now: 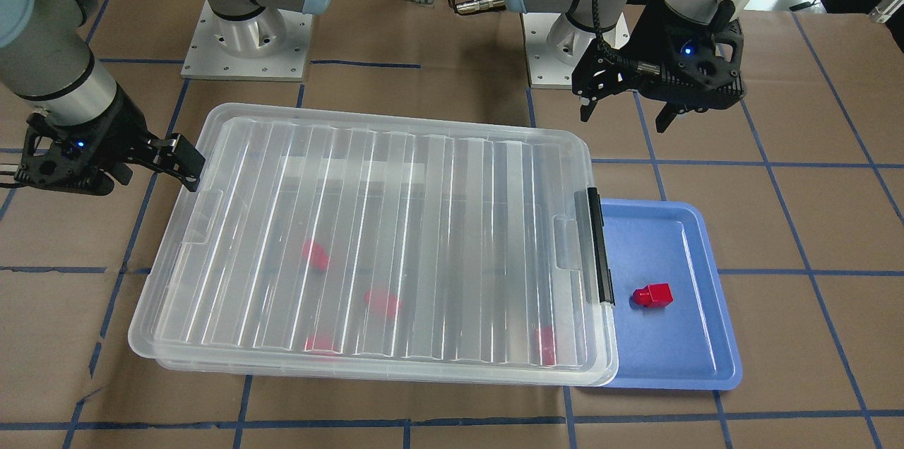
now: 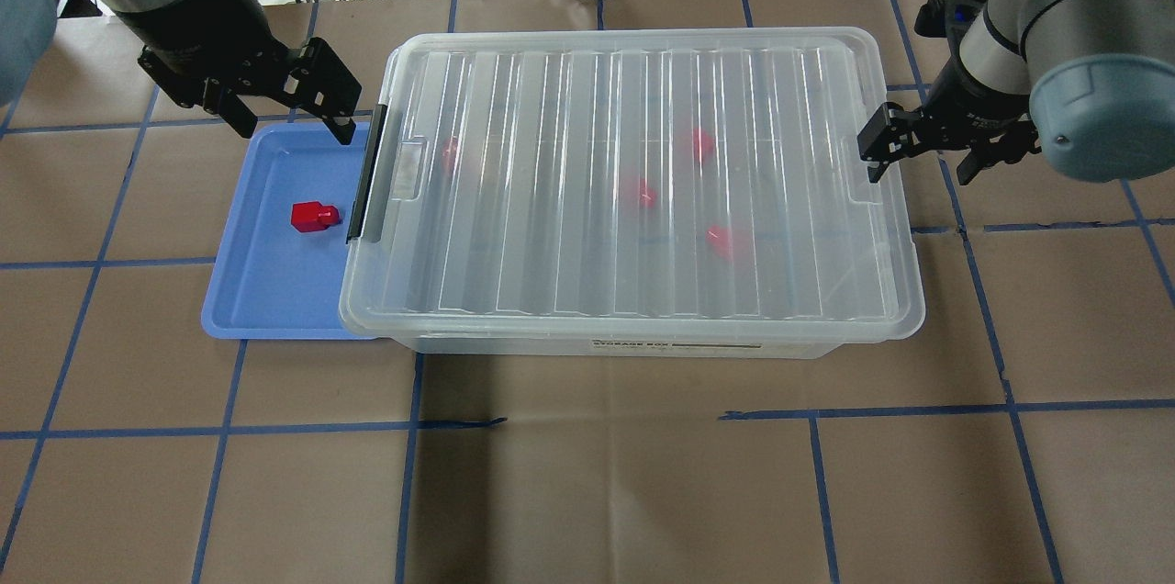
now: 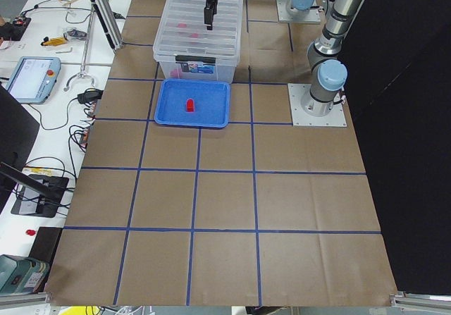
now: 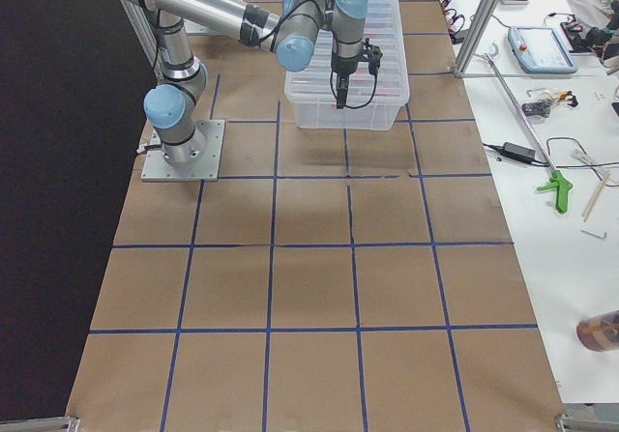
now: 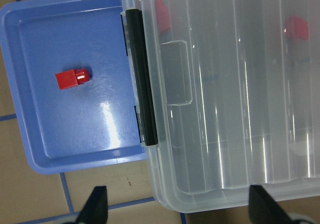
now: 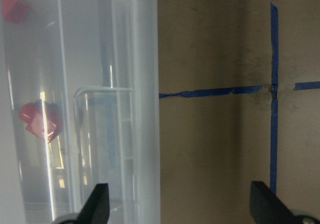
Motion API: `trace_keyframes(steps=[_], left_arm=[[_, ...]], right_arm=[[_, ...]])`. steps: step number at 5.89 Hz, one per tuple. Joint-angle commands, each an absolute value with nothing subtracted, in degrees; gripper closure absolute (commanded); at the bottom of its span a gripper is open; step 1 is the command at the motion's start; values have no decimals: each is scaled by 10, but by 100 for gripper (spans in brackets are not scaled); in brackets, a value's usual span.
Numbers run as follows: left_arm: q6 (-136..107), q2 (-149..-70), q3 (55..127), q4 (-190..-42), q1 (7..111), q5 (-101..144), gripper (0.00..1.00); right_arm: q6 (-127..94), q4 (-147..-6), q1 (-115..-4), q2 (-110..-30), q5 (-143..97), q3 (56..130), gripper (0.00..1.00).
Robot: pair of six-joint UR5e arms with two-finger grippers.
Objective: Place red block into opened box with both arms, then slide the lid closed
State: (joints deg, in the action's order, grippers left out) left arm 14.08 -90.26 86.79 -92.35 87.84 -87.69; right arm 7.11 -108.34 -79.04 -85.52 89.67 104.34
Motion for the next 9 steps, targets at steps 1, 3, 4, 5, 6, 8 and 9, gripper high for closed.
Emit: trace_keyframes(steps=[1,3,4,5,6,8,9], left_arm=[[271,-910,871,-898,856,-875,1],[410,-908,874,-899,839,-875,1],[484,-909,877,-899,831,-875,1],[584,-909,884,-901,829,-877,1],[668,-909,886,-903,827,-878,1],[803,-917,886,-904,813,-906,1],[896,-928,882,-899,812,-908,1]], right_arm=[[76,-1092,-790,-851,907,1054,0],[126,-1092,-789,-849,929,1054,0],[141,-1098,-781,-849,933,1053,0],[169,-1100,-752,-849,933,1054,0],[179,-1100,-731,-849,933,1052,0],[224,-1101,-693,-848,933,1051,0],[244,-1108,-669,-849,933,1051,0]])
